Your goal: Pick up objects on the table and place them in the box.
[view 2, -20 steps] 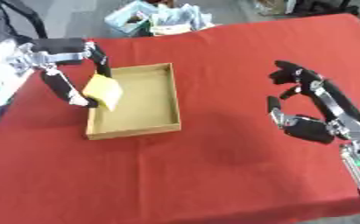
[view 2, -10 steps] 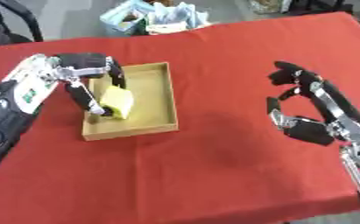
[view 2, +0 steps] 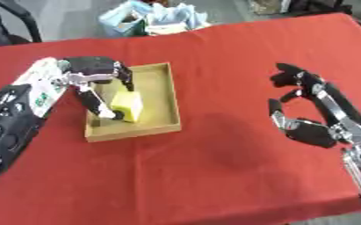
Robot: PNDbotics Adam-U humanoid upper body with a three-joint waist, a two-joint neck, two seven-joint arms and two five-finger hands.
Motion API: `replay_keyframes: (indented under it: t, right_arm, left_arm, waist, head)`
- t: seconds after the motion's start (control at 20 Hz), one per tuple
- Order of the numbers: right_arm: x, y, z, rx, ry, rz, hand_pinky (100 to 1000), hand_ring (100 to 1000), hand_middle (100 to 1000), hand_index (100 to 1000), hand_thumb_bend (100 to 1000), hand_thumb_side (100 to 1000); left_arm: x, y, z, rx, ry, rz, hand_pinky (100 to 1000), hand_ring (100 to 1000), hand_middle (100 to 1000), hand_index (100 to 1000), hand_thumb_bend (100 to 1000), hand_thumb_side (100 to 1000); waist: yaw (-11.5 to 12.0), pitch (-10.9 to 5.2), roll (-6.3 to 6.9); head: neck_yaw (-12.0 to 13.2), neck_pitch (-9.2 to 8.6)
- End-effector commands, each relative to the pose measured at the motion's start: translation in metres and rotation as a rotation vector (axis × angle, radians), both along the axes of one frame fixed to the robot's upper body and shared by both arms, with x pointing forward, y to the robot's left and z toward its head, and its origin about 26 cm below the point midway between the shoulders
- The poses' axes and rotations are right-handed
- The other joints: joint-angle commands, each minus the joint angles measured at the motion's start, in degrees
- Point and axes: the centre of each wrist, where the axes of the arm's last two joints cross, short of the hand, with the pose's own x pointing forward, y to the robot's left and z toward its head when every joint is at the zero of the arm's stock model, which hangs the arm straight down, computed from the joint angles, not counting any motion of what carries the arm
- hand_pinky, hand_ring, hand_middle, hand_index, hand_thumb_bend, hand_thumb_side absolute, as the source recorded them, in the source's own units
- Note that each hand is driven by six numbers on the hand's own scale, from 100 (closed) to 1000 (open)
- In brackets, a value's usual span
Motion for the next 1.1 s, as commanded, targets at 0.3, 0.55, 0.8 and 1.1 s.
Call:
replay_keyframes:
  t: [0.3, 0.55, 0.8, 1.1]
  right_arm:
    - [-0.001, -0.006, 0.005, -0.017, -0.013, -0.014, 632, 809, 778, 964, 100, 272]
    - [-0.002, -0.009, 0.002, -0.018, -0.008, -0.027, 631, 808, 778, 964, 100, 273]
    - [-0.003, -0.011, 0.001, -0.018, -0.009, -0.037, 632, 808, 778, 964, 100, 274]
    - [-0.003, -0.011, 0.001, -0.015, -0.012, -0.044, 632, 808, 778, 964, 100, 275]
  left_arm:
    - [-0.016, 0.021, 0.067, 0.007, -0.144, -0.031, 790, 754, 717, 807, 717, 490]
    - [-0.041, 0.051, 0.094, -0.047, -0.223, -0.002, 790, 755, 708, 812, 662, 512]
    - [-0.074, 0.096, 0.103, -0.144, -0.275, 0.122, 781, 741, 701, 809, 577, 549]
    - [-0.110, 0.142, 0.095, -0.324, -0.345, 0.367, 765, 710, 681, 802, 429, 583]
  waist:
    - [1.1, -1.71, -0.37]
    - [2.6, -2.17, -0.22]
    - [4.2, -2.17, -0.34]
    - [5.8, -2.03, -0.58]
  head:
    - [-0.9, -0.31]
    - [-1.8, -0.36]
    - [-2.5, -0.62]
    - [-3.0, -0.93]
